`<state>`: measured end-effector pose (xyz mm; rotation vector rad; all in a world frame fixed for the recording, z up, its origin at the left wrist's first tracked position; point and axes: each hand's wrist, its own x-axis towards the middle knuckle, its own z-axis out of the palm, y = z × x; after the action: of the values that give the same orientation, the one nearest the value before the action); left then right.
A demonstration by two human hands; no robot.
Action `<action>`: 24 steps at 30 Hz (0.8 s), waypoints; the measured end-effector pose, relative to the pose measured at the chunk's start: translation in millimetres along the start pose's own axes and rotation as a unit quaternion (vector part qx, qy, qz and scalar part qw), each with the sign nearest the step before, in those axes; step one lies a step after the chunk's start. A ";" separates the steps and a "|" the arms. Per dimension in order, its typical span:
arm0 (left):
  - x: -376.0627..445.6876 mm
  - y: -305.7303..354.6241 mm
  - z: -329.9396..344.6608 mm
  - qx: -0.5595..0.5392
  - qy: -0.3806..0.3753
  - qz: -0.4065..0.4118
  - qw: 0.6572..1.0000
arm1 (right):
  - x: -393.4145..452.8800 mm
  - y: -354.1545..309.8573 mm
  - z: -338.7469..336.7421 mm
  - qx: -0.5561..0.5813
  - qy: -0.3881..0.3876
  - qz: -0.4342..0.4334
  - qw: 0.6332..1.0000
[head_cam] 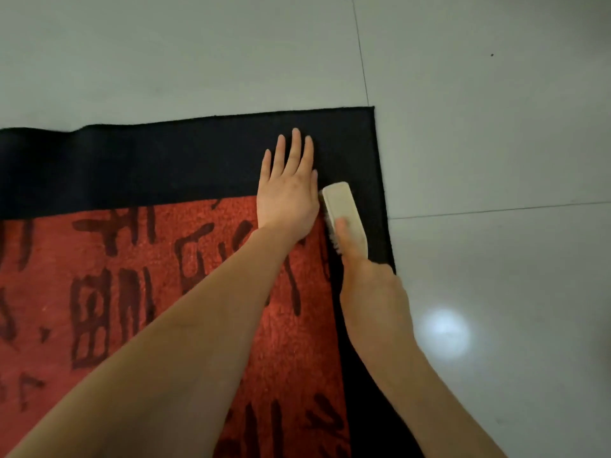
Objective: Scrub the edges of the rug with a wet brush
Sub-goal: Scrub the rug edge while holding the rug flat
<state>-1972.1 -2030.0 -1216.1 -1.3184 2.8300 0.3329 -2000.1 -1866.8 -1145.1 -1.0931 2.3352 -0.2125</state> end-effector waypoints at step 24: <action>44.5 -10.7 2.4 -0.002 0.027 0.016 1.000 | 87.6 -29.0 -14.6 0.015 0.076 -0.016 0.997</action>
<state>-1993.1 -2069.9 -1224.6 -1.3040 2.8976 0.3071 -2034.3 -1952.6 -1158.4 -1.1352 2.4397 -0.3528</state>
